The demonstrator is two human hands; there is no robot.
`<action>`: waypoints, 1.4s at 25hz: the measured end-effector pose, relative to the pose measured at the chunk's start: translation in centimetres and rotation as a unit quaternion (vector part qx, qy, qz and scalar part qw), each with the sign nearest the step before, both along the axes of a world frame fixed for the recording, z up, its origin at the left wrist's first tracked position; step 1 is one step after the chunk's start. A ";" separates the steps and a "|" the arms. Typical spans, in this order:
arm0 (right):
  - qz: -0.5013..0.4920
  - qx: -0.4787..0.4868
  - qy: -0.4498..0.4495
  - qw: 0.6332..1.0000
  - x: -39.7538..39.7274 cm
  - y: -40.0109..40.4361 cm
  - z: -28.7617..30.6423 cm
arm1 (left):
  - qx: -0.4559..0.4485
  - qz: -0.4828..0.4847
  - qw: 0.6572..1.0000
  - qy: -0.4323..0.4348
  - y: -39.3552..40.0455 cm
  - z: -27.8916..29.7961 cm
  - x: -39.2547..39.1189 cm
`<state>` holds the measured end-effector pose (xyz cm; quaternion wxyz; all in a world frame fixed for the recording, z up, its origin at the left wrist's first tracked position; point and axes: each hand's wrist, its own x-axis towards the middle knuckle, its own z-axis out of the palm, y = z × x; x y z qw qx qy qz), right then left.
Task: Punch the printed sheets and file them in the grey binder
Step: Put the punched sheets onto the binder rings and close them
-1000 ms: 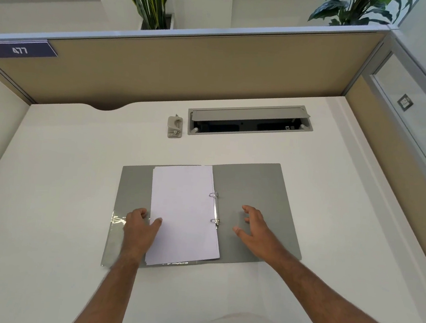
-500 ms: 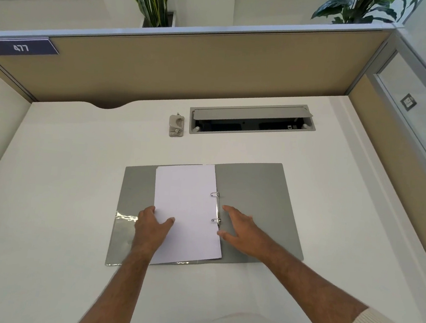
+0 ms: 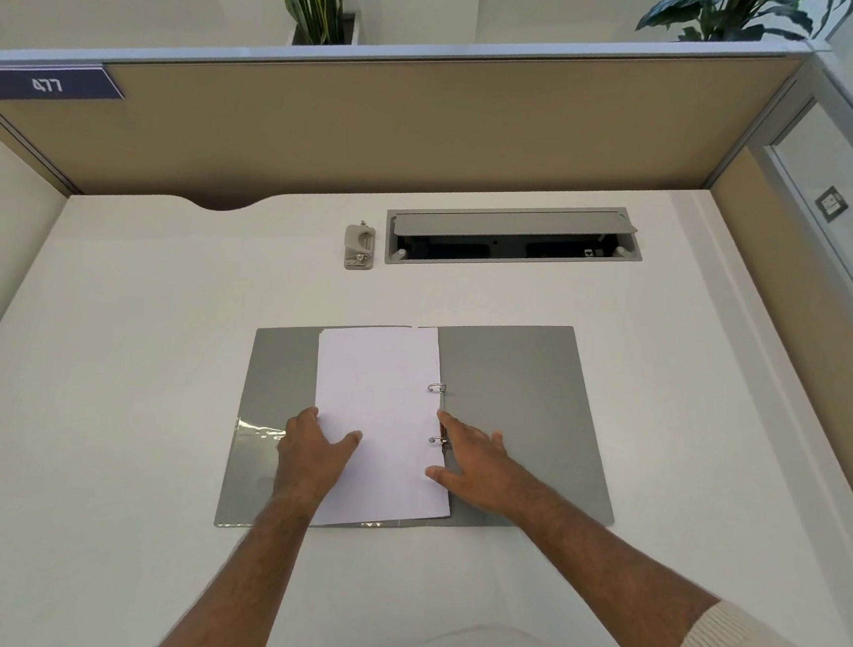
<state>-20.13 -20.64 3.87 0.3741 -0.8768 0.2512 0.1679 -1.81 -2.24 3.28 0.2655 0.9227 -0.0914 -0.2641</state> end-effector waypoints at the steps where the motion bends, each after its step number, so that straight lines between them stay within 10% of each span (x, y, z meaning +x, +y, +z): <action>1: 0.001 -0.003 -0.001 1.000 0.0 0.0 -0.1 | 0.002 -0.001 1.000 -0.001 -0.1 0.0 0.0; 35: -0.157 0.097 -0.078 0.980 -2.9 -3.3 -0.2 | -0.254 -0.015 0.942 0.220 -9.0 3.8 -4.7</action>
